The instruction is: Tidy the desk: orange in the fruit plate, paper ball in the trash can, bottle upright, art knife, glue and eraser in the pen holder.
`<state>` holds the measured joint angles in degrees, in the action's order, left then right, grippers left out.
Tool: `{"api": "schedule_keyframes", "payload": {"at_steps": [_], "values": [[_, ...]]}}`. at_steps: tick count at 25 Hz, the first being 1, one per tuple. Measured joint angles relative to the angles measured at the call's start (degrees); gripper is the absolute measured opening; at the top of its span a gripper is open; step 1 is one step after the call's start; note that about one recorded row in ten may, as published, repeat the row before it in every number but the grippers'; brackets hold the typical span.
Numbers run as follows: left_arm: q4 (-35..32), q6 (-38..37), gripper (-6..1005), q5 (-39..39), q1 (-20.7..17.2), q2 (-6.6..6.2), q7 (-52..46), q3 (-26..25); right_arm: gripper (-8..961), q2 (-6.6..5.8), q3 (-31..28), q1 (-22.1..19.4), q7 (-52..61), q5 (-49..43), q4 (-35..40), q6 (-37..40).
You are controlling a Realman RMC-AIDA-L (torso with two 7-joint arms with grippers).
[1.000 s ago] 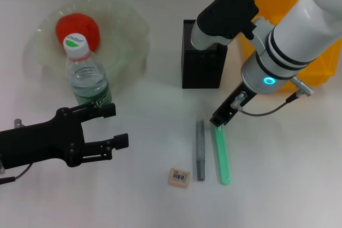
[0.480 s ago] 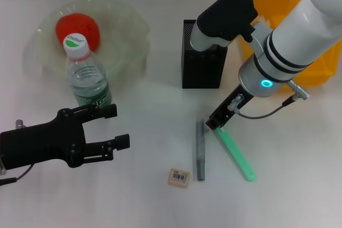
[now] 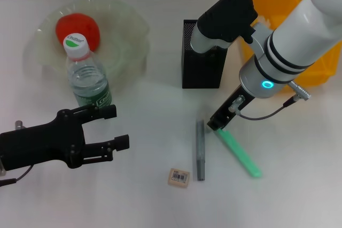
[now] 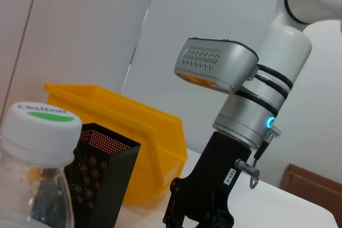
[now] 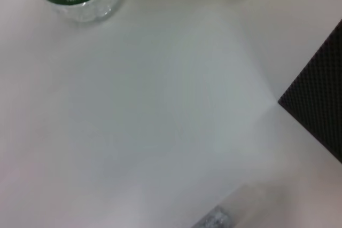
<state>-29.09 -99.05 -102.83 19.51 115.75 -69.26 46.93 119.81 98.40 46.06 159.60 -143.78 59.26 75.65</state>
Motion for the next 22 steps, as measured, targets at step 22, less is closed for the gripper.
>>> {"api": "schedule_keyframes", "payload": {"at_steps": [22], "values": [[0.09,-0.50,844,0.00,-0.27,-0.15,-0.34,-0.36,185,-0.59,-20.42,-8.93,-6.19,2.39,28.99,13.57]]}}
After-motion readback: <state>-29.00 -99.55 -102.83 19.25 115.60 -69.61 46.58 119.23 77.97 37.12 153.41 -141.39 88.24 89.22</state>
